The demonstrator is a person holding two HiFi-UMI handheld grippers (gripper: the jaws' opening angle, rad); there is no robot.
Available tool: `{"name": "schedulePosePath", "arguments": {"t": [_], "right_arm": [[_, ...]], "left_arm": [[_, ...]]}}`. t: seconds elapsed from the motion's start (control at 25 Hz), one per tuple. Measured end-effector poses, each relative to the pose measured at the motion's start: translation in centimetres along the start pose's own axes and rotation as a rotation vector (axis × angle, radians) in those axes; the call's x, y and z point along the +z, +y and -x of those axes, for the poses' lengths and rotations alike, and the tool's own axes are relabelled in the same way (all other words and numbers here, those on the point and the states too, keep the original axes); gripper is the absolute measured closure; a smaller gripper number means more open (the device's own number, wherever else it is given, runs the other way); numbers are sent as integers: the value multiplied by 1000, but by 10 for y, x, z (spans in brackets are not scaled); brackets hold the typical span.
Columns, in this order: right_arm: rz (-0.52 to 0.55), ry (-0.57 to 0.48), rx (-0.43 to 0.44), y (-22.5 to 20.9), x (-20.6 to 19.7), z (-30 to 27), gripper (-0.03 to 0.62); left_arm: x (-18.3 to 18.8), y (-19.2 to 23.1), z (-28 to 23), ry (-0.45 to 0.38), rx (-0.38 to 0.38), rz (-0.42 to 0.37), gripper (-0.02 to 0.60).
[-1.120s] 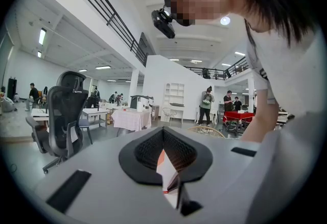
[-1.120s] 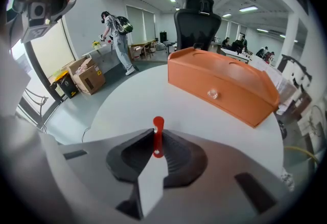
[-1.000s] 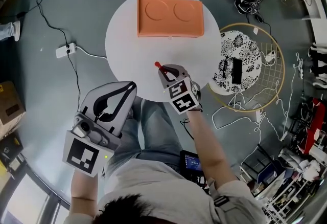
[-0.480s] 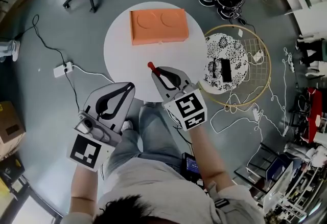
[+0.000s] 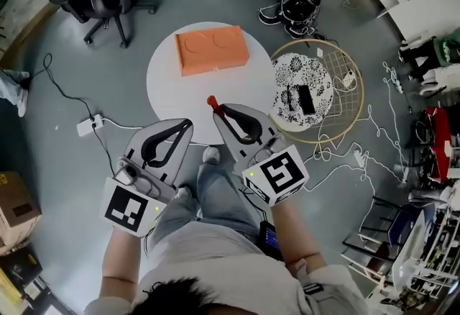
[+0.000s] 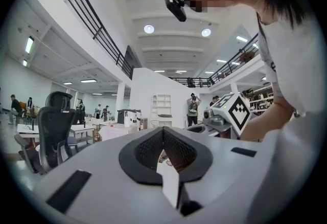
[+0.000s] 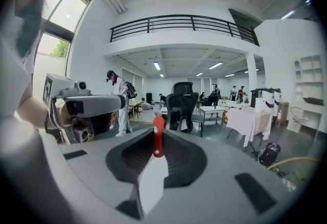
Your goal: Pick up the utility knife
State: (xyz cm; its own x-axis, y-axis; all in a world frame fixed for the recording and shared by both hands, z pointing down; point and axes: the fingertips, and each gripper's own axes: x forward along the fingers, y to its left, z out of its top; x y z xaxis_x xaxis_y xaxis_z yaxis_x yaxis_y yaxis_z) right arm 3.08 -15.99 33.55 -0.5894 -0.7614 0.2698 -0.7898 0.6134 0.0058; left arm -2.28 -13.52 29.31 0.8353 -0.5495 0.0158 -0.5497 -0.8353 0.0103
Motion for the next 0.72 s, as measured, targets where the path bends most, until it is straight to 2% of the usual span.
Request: {"name": "schedulePosePath", "arguments": {"t": [0.52, 0.72], "right_arm": [[47, -195, -24, 52, 59, 71, 539], [47, -251, -16, 62, 77, 83, 539]], "left_arm": [[23, -44, 21, -49, -56, -57, 571], [33, -45, 20, -65, -74, -53, 571]]}}
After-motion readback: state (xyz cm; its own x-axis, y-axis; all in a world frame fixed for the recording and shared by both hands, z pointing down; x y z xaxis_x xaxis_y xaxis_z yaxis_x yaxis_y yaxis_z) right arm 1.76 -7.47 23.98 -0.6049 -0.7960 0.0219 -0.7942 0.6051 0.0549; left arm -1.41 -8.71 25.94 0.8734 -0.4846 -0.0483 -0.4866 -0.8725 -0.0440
